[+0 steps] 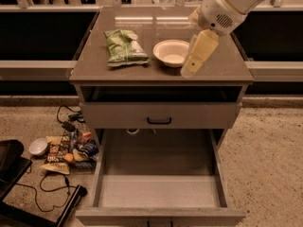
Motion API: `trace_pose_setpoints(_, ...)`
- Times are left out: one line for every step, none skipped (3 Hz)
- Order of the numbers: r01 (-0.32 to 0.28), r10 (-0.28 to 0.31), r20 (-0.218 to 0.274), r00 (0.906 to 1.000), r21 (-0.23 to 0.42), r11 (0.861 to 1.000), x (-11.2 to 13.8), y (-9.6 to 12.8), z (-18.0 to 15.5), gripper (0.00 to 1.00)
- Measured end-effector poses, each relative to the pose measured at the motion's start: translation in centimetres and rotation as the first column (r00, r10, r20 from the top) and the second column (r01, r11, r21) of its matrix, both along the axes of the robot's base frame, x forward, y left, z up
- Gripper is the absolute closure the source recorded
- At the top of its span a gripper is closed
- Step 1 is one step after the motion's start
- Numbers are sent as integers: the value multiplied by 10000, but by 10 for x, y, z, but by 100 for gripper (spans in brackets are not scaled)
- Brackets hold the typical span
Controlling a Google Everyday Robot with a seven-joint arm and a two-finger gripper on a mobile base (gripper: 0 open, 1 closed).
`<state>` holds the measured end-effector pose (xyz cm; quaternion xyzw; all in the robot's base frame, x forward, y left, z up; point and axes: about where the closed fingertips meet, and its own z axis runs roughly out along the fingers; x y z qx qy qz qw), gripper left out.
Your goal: Place green jalapeno chip bag into middle drawer
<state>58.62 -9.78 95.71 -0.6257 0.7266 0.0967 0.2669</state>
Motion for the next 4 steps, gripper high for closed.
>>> trace_pose_setpoints(-109, 93, 199, 9998, 848, 9963, 19, 24, -9, 0)
trace_pose_setpoints(-93, 70, 261, 9996, 894, 9960, 21, 25, -8, 0)
trace_pose_setpoints(123, -160, 325, 9993, 1091, 9940, 31, 28, -16, 0)
trace_pose_setpoints(89, -158, 531, 9985, 1276, 9918, 70, 44, -33, 0)
